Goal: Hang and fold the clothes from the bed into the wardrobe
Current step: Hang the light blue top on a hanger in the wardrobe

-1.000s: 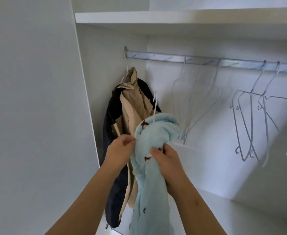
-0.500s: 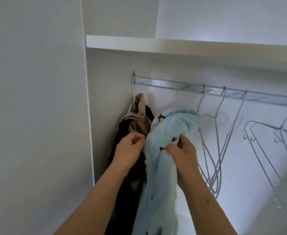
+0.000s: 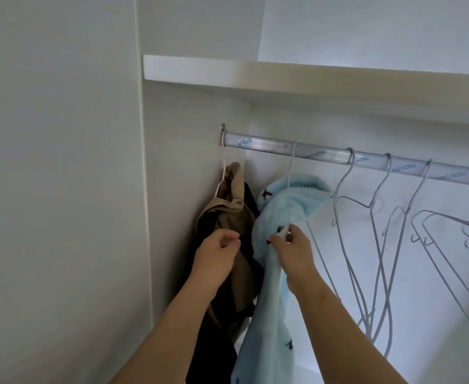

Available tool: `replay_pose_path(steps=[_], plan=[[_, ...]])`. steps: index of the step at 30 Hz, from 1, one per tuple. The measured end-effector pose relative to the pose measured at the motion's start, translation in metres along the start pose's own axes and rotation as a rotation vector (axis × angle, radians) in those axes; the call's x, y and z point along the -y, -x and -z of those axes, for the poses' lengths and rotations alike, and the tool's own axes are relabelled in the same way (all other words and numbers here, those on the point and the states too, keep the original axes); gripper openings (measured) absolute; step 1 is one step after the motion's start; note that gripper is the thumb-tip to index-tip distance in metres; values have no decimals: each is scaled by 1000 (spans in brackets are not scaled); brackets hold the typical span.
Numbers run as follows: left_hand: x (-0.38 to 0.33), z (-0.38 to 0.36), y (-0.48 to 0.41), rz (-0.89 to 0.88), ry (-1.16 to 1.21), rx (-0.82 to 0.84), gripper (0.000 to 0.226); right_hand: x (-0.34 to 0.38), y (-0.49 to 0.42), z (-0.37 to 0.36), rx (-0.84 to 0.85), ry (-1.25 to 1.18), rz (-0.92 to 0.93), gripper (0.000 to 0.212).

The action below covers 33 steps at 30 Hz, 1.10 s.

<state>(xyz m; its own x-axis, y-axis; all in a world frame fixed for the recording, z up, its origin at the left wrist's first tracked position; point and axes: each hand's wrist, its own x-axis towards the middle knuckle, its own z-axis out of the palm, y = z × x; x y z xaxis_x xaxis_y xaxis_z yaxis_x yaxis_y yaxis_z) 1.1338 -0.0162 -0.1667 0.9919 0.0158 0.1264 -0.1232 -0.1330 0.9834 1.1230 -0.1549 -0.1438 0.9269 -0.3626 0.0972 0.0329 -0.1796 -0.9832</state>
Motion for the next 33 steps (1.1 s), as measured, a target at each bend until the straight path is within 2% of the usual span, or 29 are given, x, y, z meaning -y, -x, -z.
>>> replay_pose_path(steps=[4,9,14,20,25,33], plan=[[5,-1,2,23,11,7,20,-10,2,-5,-2,-2,41,46],[10,-5,20,62,19,3,18,-28,21,-7,92,25,76,55],[14,-10,46,79,29,-25,16,-45,48,-3,211,-117,-79,43],[25,-22,93,113,-3,-40,15,-64,96,25,196,-196,-249,27],[41,-32,148,243,-34,-89,18,-84,144,59,170,-237,-409,12],[76,-58,265,539,-68,27,14,-147,246,107,163,-194,-678,8]])
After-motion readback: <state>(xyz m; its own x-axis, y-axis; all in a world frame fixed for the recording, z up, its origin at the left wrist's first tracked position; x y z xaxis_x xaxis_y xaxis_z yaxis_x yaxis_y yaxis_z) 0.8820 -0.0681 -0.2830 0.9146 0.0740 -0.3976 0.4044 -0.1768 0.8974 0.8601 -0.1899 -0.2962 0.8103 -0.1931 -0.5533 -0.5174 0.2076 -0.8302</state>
